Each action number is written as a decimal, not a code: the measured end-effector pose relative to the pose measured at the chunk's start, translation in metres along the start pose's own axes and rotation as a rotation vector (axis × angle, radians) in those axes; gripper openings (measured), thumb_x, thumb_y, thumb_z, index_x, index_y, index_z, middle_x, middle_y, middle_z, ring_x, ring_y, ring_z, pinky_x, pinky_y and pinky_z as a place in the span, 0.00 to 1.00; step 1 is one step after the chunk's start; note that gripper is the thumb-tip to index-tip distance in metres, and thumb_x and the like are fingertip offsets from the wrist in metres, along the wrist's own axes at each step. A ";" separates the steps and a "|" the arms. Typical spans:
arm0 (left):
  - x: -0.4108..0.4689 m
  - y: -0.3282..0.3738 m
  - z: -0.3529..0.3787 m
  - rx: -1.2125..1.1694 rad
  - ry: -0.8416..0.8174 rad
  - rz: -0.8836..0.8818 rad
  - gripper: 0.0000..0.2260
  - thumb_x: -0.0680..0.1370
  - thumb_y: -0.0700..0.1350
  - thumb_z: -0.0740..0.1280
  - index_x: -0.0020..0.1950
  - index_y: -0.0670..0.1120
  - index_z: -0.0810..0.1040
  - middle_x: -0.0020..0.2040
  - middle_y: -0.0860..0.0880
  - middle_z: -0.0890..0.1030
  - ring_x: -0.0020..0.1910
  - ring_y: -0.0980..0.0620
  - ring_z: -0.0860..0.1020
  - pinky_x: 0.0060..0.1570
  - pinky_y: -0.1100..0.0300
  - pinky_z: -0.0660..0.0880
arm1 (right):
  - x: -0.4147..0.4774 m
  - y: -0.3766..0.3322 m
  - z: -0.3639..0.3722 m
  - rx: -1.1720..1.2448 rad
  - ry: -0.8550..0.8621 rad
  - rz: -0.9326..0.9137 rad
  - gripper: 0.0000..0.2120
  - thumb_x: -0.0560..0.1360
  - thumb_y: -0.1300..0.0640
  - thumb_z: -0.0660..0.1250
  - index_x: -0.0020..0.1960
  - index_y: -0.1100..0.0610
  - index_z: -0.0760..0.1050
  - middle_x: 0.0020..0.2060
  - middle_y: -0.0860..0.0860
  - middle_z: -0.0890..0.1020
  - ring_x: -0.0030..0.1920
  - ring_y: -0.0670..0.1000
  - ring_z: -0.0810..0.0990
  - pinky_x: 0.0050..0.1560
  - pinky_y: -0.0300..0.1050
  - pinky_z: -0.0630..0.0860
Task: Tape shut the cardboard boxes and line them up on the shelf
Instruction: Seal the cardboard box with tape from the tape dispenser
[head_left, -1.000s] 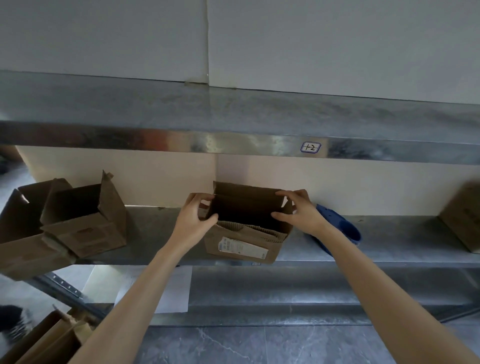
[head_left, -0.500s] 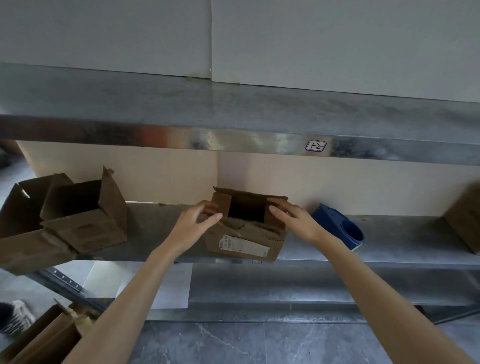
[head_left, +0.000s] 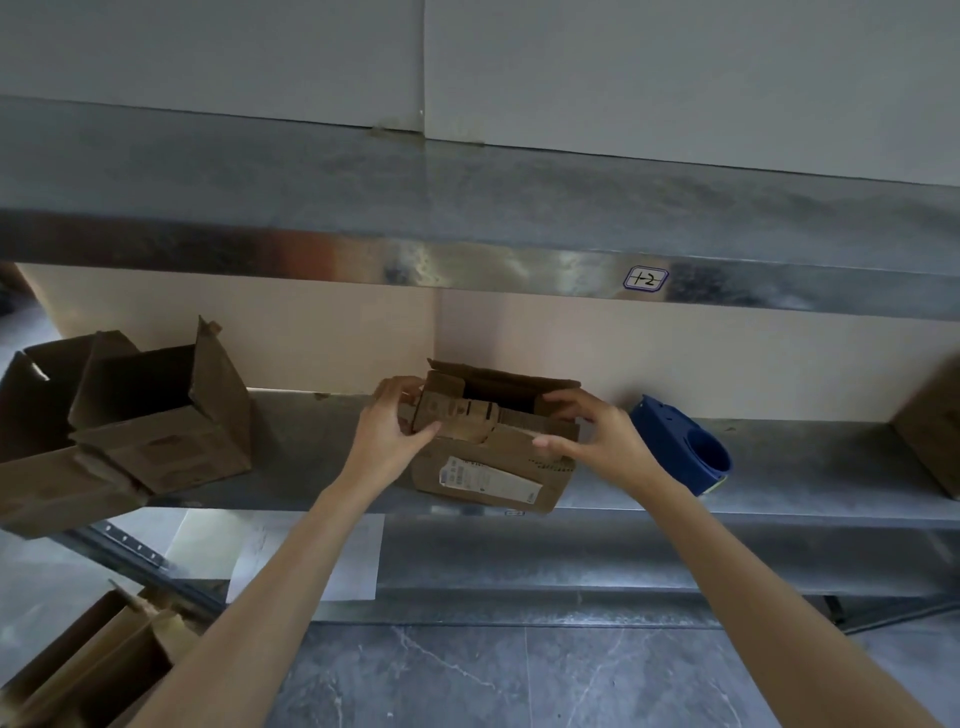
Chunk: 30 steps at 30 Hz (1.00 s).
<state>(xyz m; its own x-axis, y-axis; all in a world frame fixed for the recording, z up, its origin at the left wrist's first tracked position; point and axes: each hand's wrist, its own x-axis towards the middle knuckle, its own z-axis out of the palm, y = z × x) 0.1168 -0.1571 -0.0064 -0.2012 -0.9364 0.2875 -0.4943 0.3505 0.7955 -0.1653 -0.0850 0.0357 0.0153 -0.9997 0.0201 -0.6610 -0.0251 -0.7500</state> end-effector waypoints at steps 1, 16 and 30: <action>0.000 -0.002 0.001 0.022 0.014 0.007 0.23 0.71 0.45 0.78 0.63 0.51 0.73 0.61 0.52 0.74 0.55 0.58 0.75 0.50 0.69 0.73 | 0.000 0.002 0.000 -0.006 0.013 -0.010 0.34 0.63 0.30 0.71 0.63 0.43 0.73 0.54 0.40 0.81 0.57 0.39 0.78 0.59 0.40 0.73; 0.012 0.005 0.014 0.031 -0.131 0.055 0.29 0.73 0.37 0.74 0.72 0.51 0.70 0.67 0.49 0.64 0.60 0.57 0.70 0.62 0.70 0.69 | 0.011 0.019 0.003 -0.179 0.125 -0.114 0.31 0.70 0.53 0.77 0.70 0.44 0.69 0.70 0.45 0.64 0.65 0.46 0.69 0.60 0.48 0.76; -0.004 0.027 0.057 0.161 -0.017 0.108 0.14 0.72 0.48 0.75 0.51 0.45 0.74 0.62 0.49 0.76 0.72 0.47 0.66 0.70 0.49 0.68 | 0.019 0.019 0.018 -0.340 0.238 -0.057 0.13 0.76 0.45 0.67 0.51 0.54 0.72 0.56 0.47 0.74 0.55 0.46 0.73 0.42 0.45 0.78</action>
<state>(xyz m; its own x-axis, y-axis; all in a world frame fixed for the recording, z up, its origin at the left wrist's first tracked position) 0.0559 -0.1428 -0.0166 -0.2736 -0.8934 0.3564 -0.5981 0.4483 0.6643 -0.1645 -0.1047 0.0098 -0.0883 -0.9675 0.2370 -0.8746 -0.0385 -0.4833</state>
